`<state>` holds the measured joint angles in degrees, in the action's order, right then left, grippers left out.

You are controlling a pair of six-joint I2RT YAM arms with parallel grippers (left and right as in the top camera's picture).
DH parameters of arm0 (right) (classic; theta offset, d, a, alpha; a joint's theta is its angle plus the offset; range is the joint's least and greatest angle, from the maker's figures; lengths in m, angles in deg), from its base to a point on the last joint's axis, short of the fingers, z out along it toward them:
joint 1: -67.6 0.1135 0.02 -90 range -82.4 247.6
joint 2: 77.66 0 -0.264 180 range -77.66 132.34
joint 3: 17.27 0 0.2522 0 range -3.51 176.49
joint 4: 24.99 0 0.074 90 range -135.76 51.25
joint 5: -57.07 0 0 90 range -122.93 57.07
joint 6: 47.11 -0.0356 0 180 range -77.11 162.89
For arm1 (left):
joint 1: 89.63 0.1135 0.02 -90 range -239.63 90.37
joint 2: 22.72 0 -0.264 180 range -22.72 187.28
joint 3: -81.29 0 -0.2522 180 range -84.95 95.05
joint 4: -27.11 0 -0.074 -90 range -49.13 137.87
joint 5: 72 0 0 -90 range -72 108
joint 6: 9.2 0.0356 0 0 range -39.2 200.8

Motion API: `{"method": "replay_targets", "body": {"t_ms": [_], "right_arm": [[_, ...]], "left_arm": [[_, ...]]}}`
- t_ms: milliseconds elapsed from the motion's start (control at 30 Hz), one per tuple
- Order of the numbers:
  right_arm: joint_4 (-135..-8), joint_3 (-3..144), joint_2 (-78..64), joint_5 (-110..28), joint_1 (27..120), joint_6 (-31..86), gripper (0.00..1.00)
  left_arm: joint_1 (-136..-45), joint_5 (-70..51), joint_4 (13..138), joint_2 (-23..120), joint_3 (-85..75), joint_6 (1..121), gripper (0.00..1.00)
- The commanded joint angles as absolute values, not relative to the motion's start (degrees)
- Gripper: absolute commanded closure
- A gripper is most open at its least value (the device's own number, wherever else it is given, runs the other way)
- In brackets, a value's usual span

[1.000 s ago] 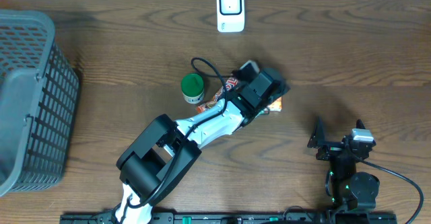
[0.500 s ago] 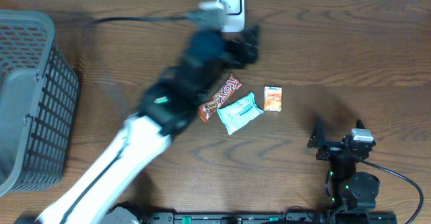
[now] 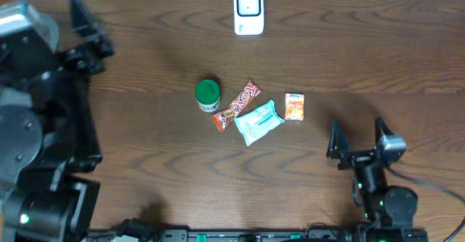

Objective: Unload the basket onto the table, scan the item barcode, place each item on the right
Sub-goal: 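Retract the left arm and move the right gripper toward the Kleenex pack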

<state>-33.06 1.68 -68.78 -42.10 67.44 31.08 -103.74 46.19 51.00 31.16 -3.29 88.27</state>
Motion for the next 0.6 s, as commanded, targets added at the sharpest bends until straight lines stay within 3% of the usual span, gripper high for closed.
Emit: {"method": "replay_targets", "body": {"t_ms": [0, 167, 333, 400, 500, 567], "right_arm": [[-35.1, 13.0, -54.8, -51.1, 67.8, 25.3, 0.01], [-49.7, 36.5, -27.4, -70.9, 67.8, 25.1, 0.01], [-60.5, 54.6, -5.6, -107.8, 67.8, 34.7, 0.01], [-58.6, 57.0, 0.2, -119.3, 67.8, 36.6, 0.01], [-57.4, 57.3, 5.1, -121.4, 67.6, 36.2, 0.01], [-64.1, 56.4, 6.2, -110.5, 67.6, 36.3, 0.01]], "left_arm": [[-102.9, 52.2, 55.1, 31.2, -2.8, 99.3, 0.11], [-102.9, 50.0, 57.8, 29.3, -3.1, 97.4, 0.11], [-102.9, 49.7, 60.2, 24.7, -3.5, 92.7, 0.11], [-102.9, 49.0, 60.7, 22.6, -4.0, 92.7, 0.11], [-102.9, 48.4, 61.7, 19.8, -4.6, 92.7, 0.11], [-102.1, 48.4, 61.8, 17.8, -5.2, 92.7, 0.11]]}}
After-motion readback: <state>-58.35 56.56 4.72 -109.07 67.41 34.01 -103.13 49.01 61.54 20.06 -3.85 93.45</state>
